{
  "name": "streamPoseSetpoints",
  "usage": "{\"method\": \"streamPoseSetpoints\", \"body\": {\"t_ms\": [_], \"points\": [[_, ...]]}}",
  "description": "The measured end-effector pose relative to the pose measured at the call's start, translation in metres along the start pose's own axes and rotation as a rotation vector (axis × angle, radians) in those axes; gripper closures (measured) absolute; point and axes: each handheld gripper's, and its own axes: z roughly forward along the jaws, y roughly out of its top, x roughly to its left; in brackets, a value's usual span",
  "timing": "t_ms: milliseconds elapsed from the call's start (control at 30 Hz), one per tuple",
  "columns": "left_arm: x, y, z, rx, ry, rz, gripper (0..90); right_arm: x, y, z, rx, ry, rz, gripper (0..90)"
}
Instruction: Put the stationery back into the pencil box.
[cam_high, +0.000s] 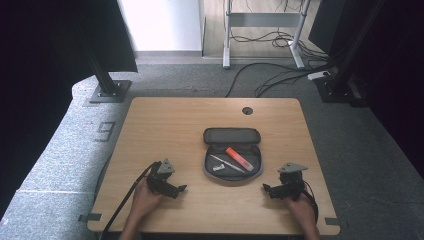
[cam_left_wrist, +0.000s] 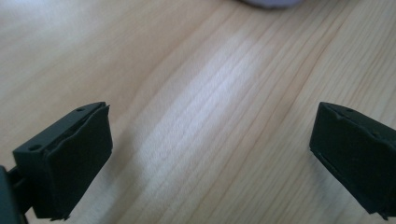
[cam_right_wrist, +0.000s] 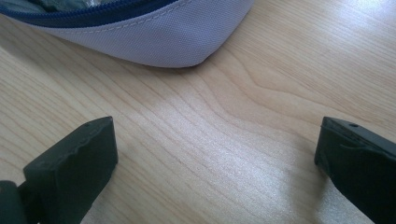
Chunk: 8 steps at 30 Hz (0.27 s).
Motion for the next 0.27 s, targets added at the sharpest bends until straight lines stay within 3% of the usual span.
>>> {"method": "streamPoseSetpoints", "body": {"t_ms": [67,267], "points": [[-0.0006,-0.0005,-0.0006,-0.003,0.013,0.002,0.0,0.0,0.0,0.0,0.0,0.0,0.0,0.0],[0.0005,-0.0005,0.0,0.005,0.0,-0.021,0.0,0.0003,-0.0003,0.0,0.0,0.0,0.001,0.0]]}}
